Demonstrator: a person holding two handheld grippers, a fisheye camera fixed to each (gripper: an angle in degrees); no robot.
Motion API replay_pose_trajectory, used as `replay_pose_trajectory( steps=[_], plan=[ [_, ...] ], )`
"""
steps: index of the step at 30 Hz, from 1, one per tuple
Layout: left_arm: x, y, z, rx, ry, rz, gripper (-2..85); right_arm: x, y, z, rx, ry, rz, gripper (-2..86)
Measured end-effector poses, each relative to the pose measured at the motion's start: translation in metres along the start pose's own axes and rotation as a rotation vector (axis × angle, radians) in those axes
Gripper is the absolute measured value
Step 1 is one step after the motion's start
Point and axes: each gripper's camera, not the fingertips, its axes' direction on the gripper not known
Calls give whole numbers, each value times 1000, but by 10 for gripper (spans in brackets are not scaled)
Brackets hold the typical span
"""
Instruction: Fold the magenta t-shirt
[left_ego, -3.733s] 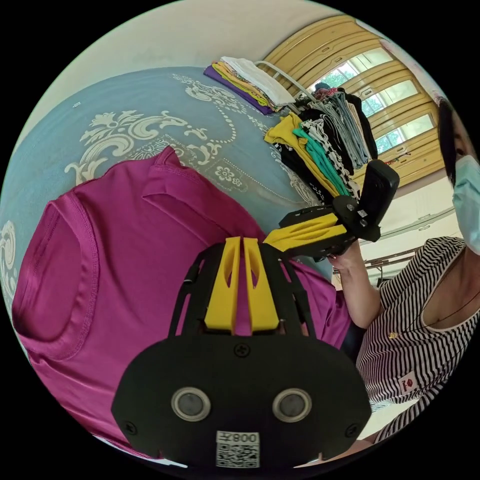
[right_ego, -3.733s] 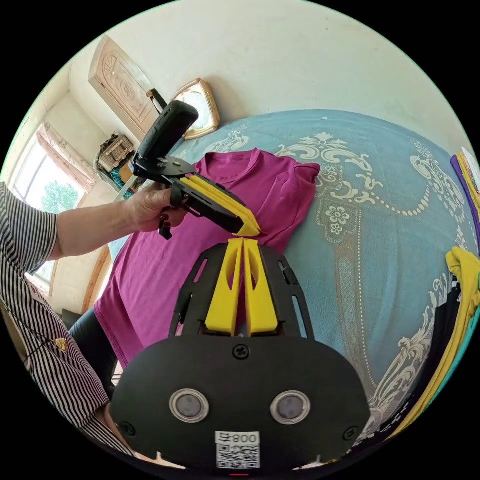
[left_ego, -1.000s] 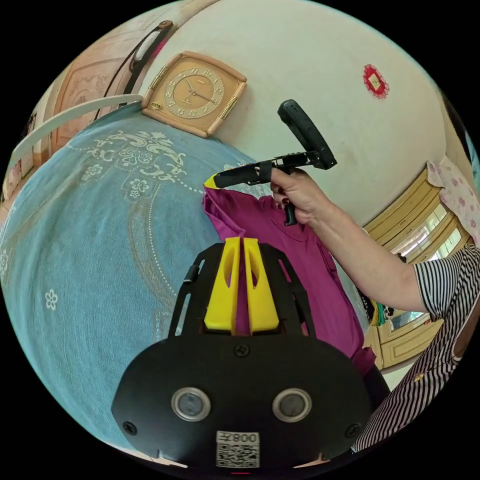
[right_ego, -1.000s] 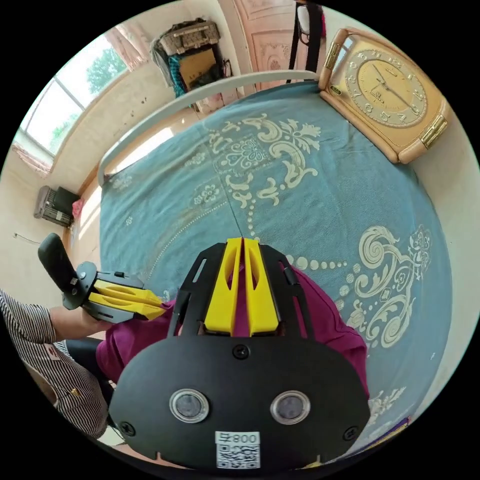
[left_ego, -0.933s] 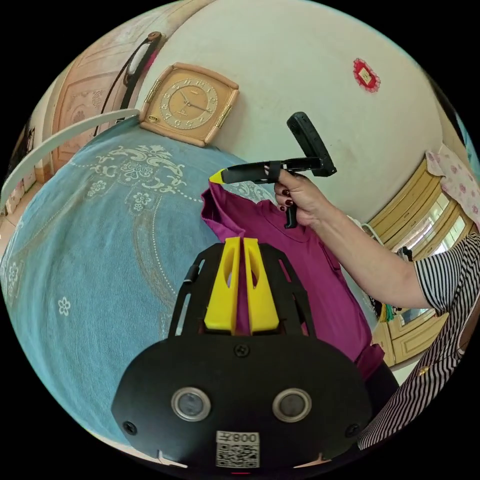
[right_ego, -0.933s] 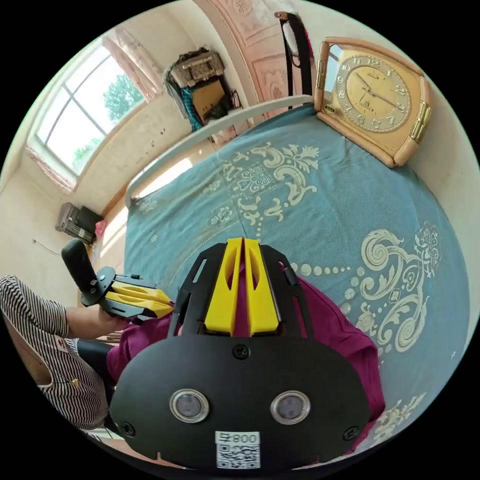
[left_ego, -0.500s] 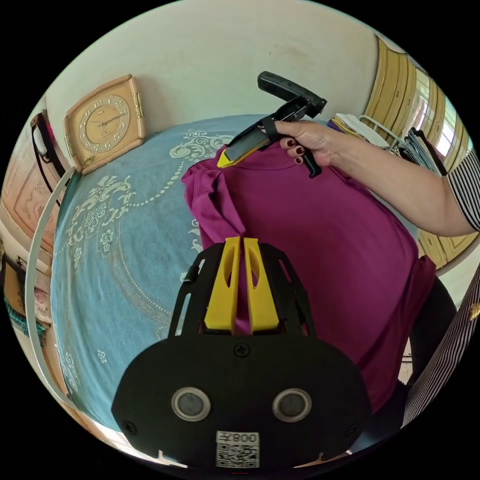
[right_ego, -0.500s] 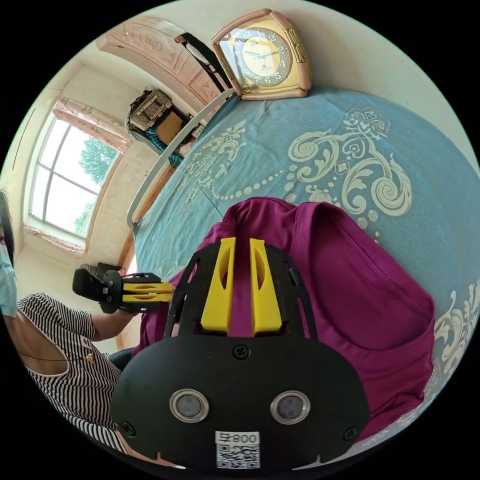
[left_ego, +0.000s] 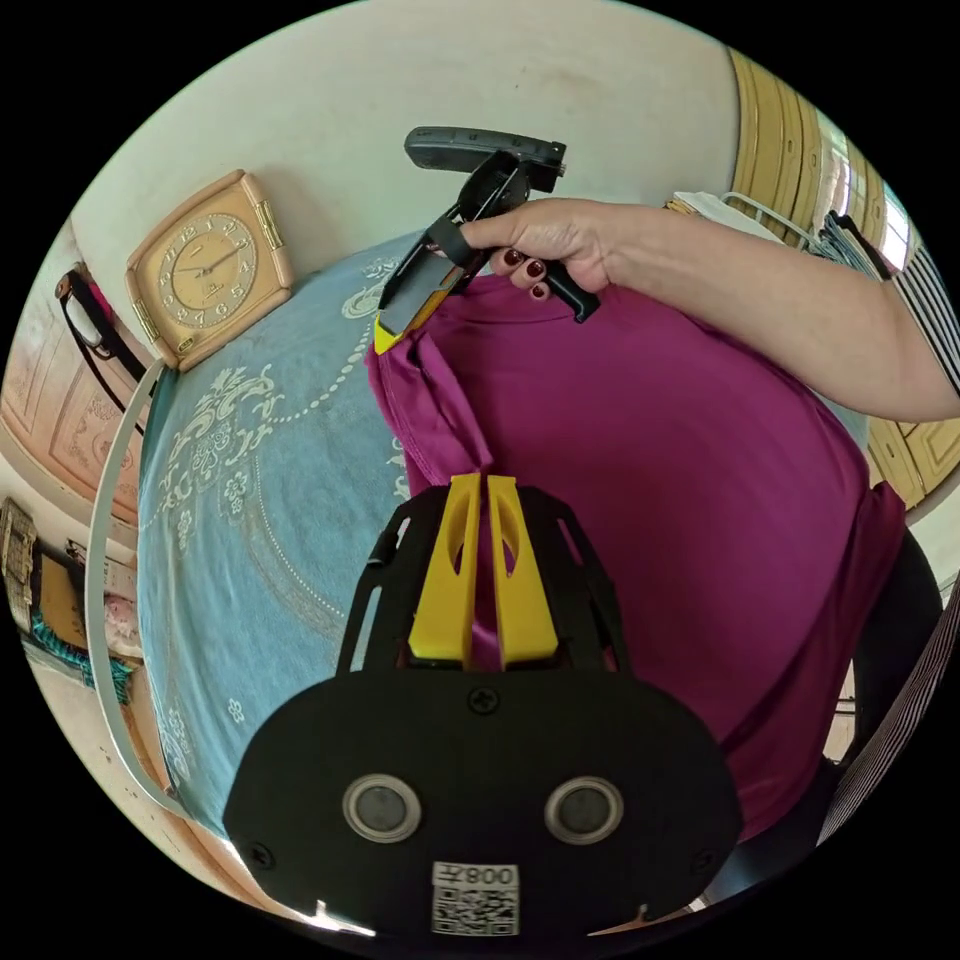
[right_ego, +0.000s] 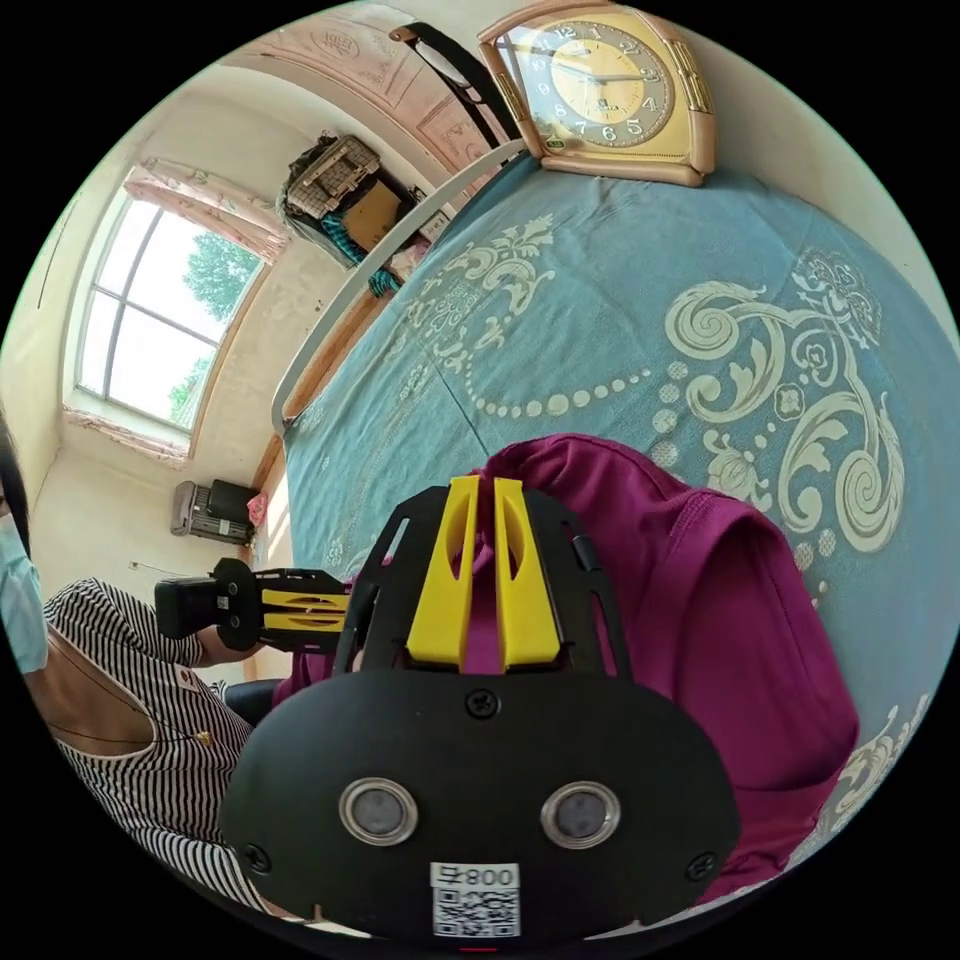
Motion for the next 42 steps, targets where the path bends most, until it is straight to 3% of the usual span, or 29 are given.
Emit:
replay_pose_trajectory(
  steps=[6, 13, 19, 22, 27, 34, 37, 42],
  plan=[
    [15, -1, -6, 34, -148, 7, 14, 2, -26, -13, 122, -161, -104, 29],
    [26, -4, 16, -65, -117, 20, 15, 20, -19, 12, 21, -59, -30, 44],
    [26, 2, 19, -54, -102, 9, 15, 17, 9, -18, 166, -2, 21, 37],
    [21, 6, 19, -41, -70, -18, 15, -9, 30, -23, 205, -26, -78, 17],
    [12, 13, 22, -31, -1, -46, 14, -23, 31, 35, -34, 132, -81, 3],
    [-11, 32, 11, 80, 130, -125, 5, -31, 57, 33, 15, 100, -78, 1],
    [-24, 33, 36, -50, 126, -181, 3, -33, 71, 32, 20, 81, -61, 1],
    [-36, 41, 28, 2, 134, -200, 2, -53, 96, 22, -5, 128, -64, 1]
  ],
)
